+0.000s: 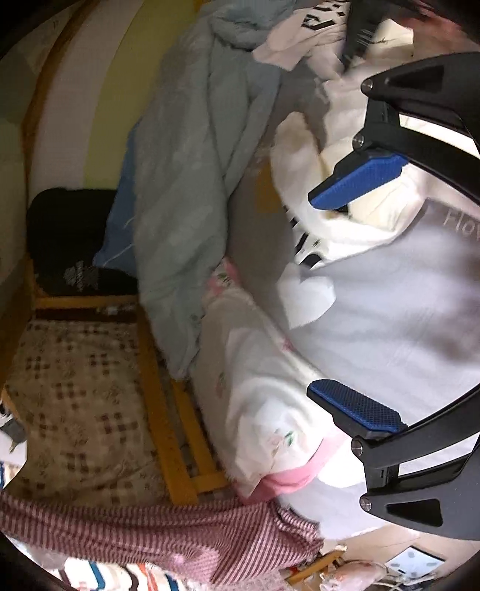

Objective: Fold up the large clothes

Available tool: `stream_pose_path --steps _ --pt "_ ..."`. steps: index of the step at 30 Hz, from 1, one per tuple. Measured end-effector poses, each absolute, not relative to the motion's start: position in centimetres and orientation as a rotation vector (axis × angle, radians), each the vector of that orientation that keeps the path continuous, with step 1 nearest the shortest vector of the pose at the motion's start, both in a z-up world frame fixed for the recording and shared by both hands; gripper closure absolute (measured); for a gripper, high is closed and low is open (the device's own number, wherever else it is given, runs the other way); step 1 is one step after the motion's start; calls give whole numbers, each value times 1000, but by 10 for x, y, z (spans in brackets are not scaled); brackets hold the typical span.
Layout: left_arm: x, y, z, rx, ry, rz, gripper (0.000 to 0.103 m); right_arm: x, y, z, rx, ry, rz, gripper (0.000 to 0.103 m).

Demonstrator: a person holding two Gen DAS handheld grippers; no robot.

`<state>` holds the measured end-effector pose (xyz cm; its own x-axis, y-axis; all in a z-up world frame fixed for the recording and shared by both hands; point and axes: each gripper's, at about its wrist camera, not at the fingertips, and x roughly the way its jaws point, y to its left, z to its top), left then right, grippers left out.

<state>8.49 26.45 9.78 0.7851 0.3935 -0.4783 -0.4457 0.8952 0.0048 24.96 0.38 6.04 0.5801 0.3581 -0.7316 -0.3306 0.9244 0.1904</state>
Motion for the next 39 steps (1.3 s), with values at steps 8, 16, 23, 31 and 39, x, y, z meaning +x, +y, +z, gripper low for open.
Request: stream_pose_path --steps 8,16,23,31,39 --pt "112 225 54 -91 756 163 10 298 -121 75 21 851 -44 47" --pt "126 204 27 -118 822 114 10 315 -116 82 -88 792 -49 41" --pt "124 186 28 -175 845 72 10 357 -80 39 -304 928 -76 81" --pt "112 194 50 -161 733 139 10 275 -89 109 -184 706 154 93" --pt "109 197 50 -187 726 118 10 218 -95 153 -79 653 364 93"
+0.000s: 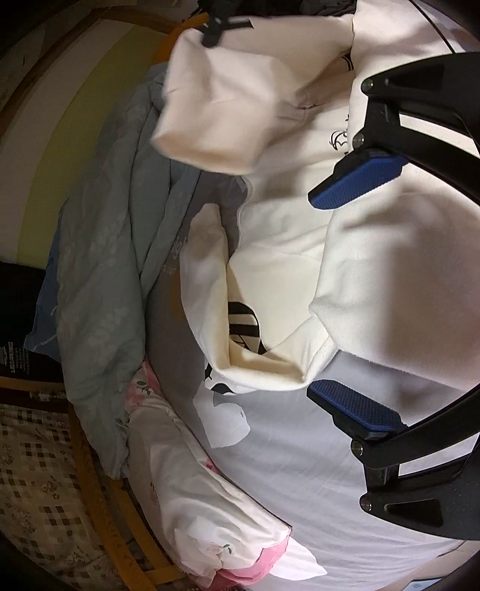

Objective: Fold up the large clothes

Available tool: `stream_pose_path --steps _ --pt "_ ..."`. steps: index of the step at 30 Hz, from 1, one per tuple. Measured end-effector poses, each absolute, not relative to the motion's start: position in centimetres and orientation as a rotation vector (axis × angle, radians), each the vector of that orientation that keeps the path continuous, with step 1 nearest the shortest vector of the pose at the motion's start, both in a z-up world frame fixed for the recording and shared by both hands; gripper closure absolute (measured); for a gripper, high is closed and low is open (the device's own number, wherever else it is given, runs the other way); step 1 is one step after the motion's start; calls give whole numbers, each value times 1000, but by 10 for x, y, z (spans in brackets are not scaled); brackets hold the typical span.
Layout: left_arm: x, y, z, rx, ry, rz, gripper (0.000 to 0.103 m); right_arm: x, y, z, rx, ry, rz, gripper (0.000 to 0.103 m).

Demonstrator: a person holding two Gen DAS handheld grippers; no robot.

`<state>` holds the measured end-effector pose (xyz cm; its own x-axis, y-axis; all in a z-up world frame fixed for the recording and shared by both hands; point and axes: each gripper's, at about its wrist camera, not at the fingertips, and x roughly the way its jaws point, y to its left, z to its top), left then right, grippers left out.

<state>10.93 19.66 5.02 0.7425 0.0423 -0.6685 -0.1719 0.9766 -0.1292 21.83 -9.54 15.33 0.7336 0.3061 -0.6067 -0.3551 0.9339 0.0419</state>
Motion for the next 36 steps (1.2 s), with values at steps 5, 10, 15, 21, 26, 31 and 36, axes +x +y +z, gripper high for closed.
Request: stream_pose_path --steps 5,10,15,21,26,31,36 --pt "114 186 43 -162 743 99 10 236 -81 100 -141 784 362 90" --pt "118 171 35 -117 753 103 10 213 -98 75 -192 758 267 62" --pt "119 146 26 35 690 182 10 160 -155 94 -211 695 220 30" --pt "112 136 29 -13 573 173 10 117 -244 75 -192 753 79 21" --pt "112 143 42 -128 556 44 23 104 -319 21 12 892 -68 21" --pt "115 127 33 -71 621 48 26 110 -324 18 -53 901 -84 19" --pt "114 117 12 -64 661 -14 30 124 -338 -1 1 998 -117 0"
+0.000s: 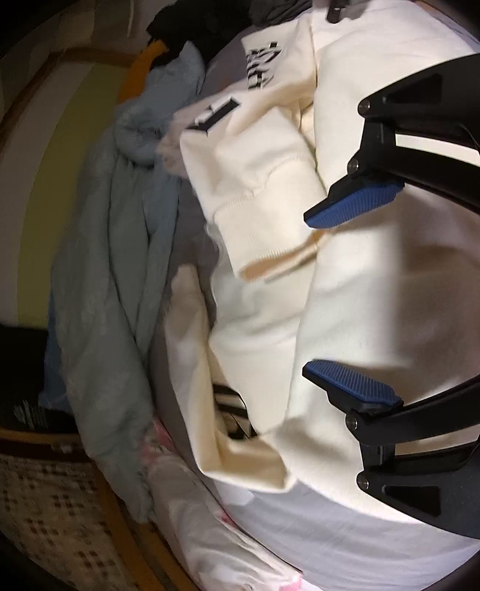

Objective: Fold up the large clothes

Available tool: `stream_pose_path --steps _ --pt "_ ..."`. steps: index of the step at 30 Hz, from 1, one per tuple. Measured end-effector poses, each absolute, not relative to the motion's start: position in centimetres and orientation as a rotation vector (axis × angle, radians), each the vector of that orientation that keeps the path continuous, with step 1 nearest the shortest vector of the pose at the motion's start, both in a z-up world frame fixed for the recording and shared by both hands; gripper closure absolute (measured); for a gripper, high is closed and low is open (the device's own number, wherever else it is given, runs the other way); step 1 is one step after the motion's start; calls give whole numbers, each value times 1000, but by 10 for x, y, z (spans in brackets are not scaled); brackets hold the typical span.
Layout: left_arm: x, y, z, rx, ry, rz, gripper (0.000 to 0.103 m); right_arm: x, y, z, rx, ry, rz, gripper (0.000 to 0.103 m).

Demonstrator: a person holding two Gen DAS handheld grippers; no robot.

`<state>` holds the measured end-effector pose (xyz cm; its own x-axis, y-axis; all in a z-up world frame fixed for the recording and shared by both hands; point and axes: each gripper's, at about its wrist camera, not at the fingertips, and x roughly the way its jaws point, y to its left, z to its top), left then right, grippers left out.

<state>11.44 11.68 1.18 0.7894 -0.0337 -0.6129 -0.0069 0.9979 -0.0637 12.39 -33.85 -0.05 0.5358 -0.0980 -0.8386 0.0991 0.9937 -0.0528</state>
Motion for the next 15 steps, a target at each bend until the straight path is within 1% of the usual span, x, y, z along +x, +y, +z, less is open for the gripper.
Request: stream_pose_path --steps 2,3,4,7,10,12,13,14,15 --pt "113 113 18 -87 630 -82 36 122 -353 3 101 1009 -100 0" --pt "113 111 21 -107 623 -122 37 119 -359 8 151 984 -105 0" --pt "114 109 22 -128 622 -155 37 114 -366 19 190 917 -109 0" --pt "125 105 20 -182 644 -194 37 112 -374 39 180 782 -137 0" --pt "144 96 8 -186 709 -196 39 127 -382 43 248 762 -96 0" --pt "158 87 -5 -175 788 -227 39 140 -381 36 323 794 46 1" --pt "162 81 -9 -142 819 -223 41 144 -377 30 342 810 106 3" --pt "165 77 -10 -102 828 -209 44 148 -374 22 347 832 145 9" --pt "167 73 -9 -75 827 -207 54 152 -371 17 323 855 129 20"
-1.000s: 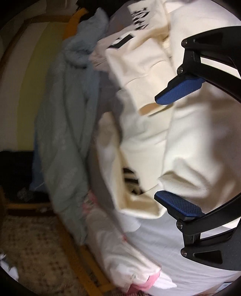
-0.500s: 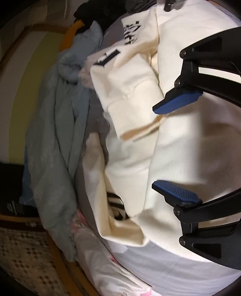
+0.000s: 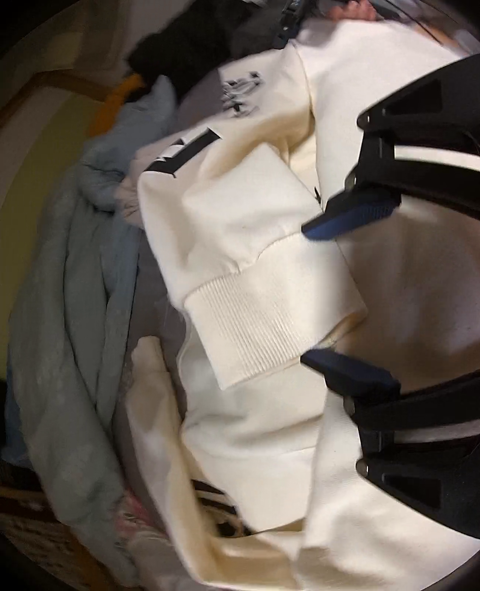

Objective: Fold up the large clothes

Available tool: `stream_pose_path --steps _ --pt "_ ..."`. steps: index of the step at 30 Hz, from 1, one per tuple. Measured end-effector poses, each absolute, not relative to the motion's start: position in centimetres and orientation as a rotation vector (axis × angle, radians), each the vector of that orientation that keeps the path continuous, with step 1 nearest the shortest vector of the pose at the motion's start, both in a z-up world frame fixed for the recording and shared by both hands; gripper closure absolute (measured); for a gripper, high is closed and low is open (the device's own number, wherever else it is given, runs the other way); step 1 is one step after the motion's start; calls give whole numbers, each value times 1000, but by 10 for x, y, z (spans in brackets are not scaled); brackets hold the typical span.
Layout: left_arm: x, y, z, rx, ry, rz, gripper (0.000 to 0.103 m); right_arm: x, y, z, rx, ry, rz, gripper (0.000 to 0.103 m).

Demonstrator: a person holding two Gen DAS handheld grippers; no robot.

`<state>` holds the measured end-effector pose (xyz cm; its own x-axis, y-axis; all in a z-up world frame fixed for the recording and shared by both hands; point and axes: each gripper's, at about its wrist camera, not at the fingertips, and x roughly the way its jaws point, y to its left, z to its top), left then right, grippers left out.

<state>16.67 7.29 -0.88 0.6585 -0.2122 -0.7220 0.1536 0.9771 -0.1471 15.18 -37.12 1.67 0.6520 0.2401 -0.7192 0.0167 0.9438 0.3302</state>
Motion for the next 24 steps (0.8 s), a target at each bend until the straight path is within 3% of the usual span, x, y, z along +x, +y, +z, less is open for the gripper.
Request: stream_pose_path --steps 1,2,3,9,14,18,22,23,24 --pt "168 69 -6 -48 816 -208 78 155 -369 12 291 876 106 28" --pt "169 67 -1 -18 789 -184 89 157 -365 7 264 896 95 48" --pt "169 64 4 17 763 -139 99 158 -362 2 252 913 91 59" --pt "159 82 56 93 586 26 100 149 -383 -2 331 865 -30 93" --pt "169 105 67 109 601 104 99 144 -382 13 250 789 -134 102" --pt "186 125 3 223 742 357 102 148 -388 12 298 847 -92 102" --pt "177 161 -25 23 830 183 102 144 -397 19 389 828 -16 102" --pt "173 168 -20 -33 806 148 100 141 -394 24 348 799 -12 102" --pt "168 176 -17 -89 781 104 88 138 -389 28 305 773 -15 102"
